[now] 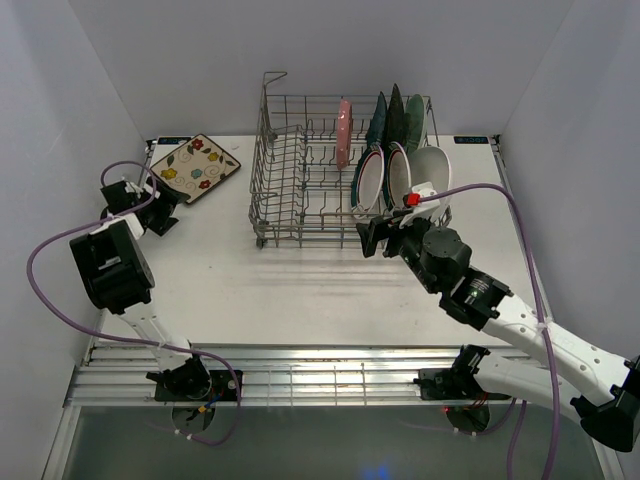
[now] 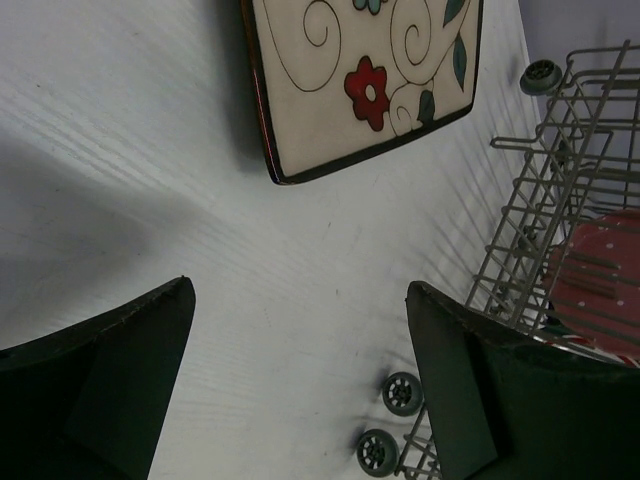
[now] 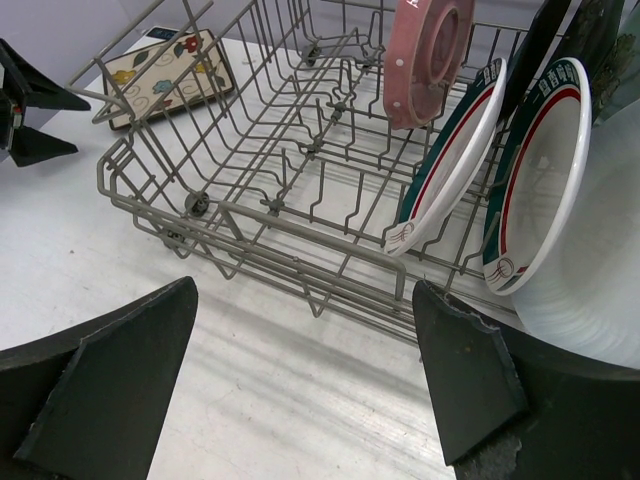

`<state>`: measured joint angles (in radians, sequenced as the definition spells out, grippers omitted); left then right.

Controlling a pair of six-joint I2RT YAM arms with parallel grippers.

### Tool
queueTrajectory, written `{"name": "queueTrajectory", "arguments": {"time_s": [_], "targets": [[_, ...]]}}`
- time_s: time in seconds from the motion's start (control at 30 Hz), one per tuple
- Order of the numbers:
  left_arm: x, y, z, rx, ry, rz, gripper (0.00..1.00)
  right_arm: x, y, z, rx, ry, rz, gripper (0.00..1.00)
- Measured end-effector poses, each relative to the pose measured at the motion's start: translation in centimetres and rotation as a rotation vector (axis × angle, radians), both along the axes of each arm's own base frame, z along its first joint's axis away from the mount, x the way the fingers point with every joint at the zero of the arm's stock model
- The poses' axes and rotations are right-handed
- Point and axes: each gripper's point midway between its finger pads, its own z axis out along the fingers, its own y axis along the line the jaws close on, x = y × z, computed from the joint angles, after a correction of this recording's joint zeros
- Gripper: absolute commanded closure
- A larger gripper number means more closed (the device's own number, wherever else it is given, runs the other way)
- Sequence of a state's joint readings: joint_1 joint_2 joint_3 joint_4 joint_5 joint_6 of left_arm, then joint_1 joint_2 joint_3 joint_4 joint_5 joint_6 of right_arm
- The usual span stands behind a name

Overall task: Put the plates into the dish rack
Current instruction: Move the plate to the center of the board.

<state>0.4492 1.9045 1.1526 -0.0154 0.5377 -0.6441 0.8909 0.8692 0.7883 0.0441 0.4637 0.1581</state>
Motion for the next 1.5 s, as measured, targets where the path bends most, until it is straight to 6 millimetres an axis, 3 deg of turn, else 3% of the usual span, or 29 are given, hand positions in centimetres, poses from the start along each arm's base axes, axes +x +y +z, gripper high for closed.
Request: {"name": "queueTrajectory", "arguments": {"time_s": [0.23,0.67,1.17,1.5], "targets": [[0.7,0.2,-2.5,-0.081,0.017,0.079,0.04,0.0,0.0,0.3,0.009,-0.007,0.002,0.07],[4.3,1.1,-2.3,-0.136,-0.051,0.141,0.05,-0.6,-0.3,0.7,0.032,-0.024,0.015,0.07],[8.3,0.2,-2.4,-0.115,-0.095,0.155,0.11,-0.7,-0.2,0.5,0.039,-0.017,0.023,0.07],[9.3,0.1,-2.5,-0.104,-0.116,0.159,0.20,-1.0,-0.3,0.4,0.050,-0.015,0.032,0.07]]}}
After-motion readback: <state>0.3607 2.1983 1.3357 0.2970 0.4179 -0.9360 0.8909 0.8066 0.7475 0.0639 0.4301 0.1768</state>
